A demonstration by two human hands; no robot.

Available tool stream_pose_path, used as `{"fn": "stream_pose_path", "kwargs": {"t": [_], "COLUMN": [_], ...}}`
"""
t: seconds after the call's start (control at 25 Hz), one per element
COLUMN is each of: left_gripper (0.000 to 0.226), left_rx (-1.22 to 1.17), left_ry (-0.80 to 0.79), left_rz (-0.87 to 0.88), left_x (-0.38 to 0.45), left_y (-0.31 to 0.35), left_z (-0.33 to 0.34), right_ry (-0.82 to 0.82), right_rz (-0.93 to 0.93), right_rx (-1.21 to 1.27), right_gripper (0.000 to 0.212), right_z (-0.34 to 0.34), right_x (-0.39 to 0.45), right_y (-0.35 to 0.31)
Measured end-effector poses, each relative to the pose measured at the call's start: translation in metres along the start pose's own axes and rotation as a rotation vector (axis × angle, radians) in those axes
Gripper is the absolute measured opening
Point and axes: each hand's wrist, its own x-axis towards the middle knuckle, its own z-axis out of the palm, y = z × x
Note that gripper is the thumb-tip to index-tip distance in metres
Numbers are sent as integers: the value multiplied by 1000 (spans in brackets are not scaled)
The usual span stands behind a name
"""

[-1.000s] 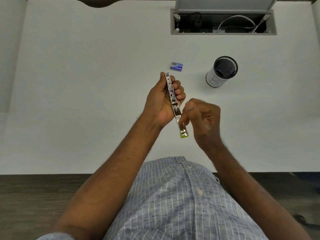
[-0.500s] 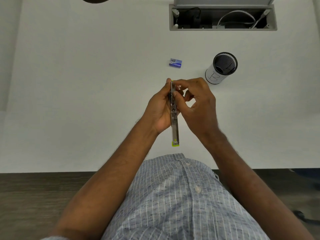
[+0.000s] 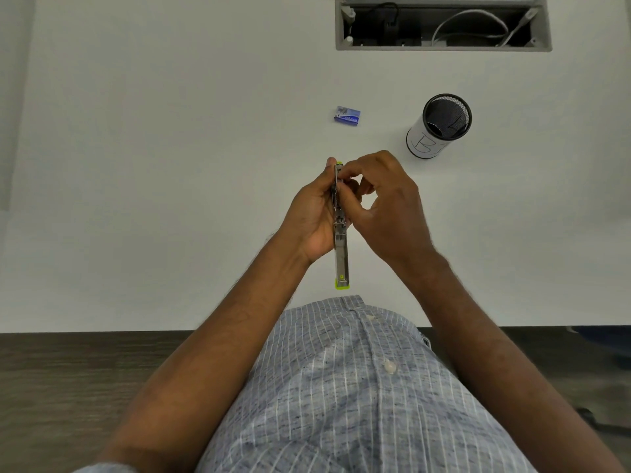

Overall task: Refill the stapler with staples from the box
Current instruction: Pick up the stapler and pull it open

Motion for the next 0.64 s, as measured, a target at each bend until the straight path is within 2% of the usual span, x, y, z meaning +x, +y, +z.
{"fn": "stream_pose_path", "kwargs": {"t": [0.24,0.64], "left_gripper": [37,37], "left_rx": [93,137], "left_ry": [27,49], "left_rz": [-2,-1], "left_x": [-4,-8], "left_y": [-1,-5], "left_z": [3,7], "right_ry": [-79,-90], "right_rz": [-23,-89], "right_rx": [-30,-57], "right_gripper": [6,5], "right_z": [0,-1], "right_x": [-4,-7], "right_y": [1,7]}}
